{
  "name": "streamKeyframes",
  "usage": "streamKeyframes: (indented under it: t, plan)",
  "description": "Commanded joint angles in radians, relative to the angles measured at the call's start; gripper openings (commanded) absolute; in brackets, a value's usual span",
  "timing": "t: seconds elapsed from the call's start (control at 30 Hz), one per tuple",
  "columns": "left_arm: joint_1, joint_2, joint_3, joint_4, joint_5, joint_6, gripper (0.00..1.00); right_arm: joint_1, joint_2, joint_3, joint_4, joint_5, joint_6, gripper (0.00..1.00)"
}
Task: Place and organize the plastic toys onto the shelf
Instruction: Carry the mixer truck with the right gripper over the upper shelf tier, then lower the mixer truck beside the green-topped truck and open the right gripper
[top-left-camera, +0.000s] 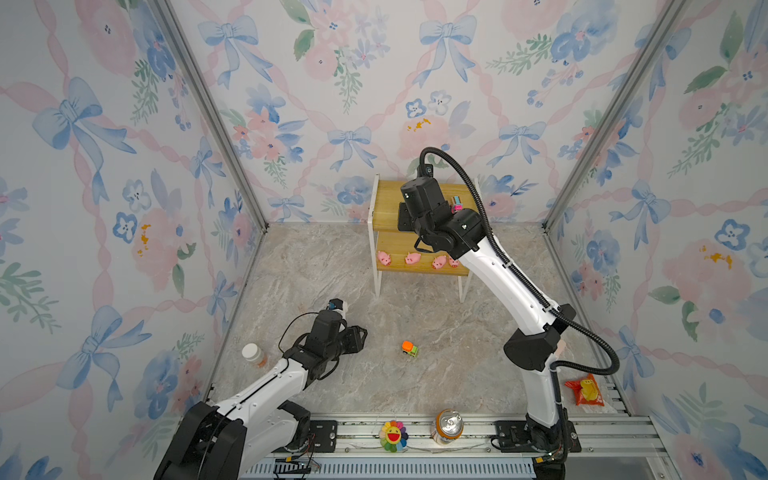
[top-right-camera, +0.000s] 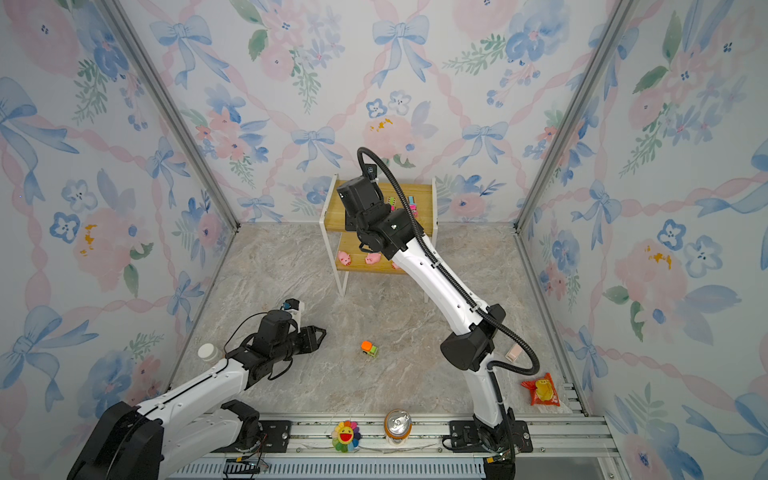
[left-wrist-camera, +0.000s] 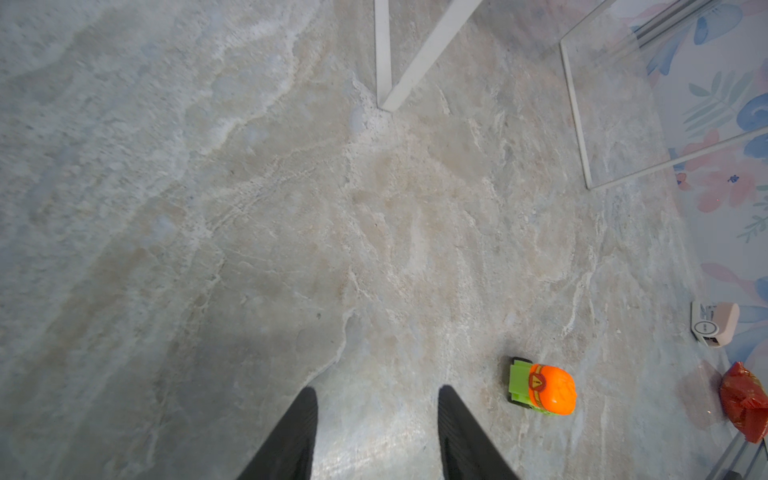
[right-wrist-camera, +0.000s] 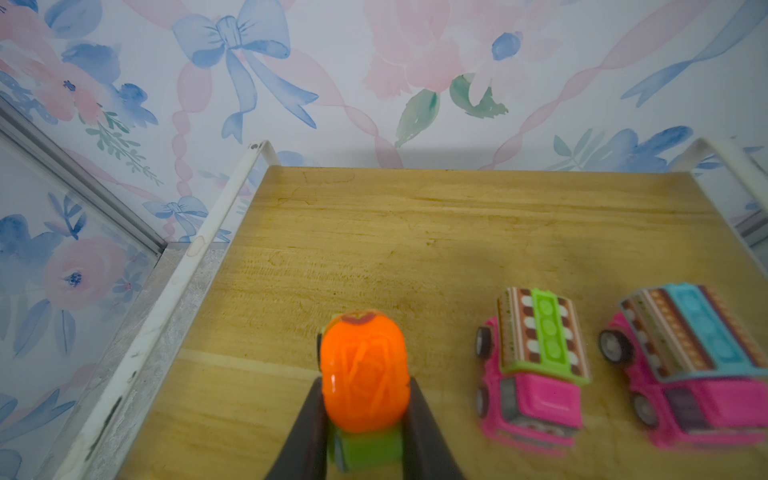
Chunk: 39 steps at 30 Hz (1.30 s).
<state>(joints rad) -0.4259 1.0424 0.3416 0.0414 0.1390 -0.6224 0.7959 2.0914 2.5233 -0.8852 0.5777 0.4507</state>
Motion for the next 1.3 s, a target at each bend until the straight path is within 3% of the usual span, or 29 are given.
streamKeyframes:
  t: [0.0,1.03,1.17,1.27]
  plan:
    - [-0.006,0.016,-0.002,0.019,0.008,0.016,0.48,-0.012,0.017,0.038,0.015,0.019,0.013,0.15]
    - [-0.006,0.049,0.005,0.044,0.015,0.021,0.48,-0.032,0.051,0.034,0.036,0.001,-0.007,0.23]
    - [-0.006,0.047,0.004,0.045,0.015,0.020,0.48,-0.032,0.049,0.032,0.039,0.001,-0.011,0.33]
    - [-0.006,0.047,0.004,0.043,0.015,0.020,0.48,-0.032,0.044,0.030,0.037,-0.004,-0.017,0.33]
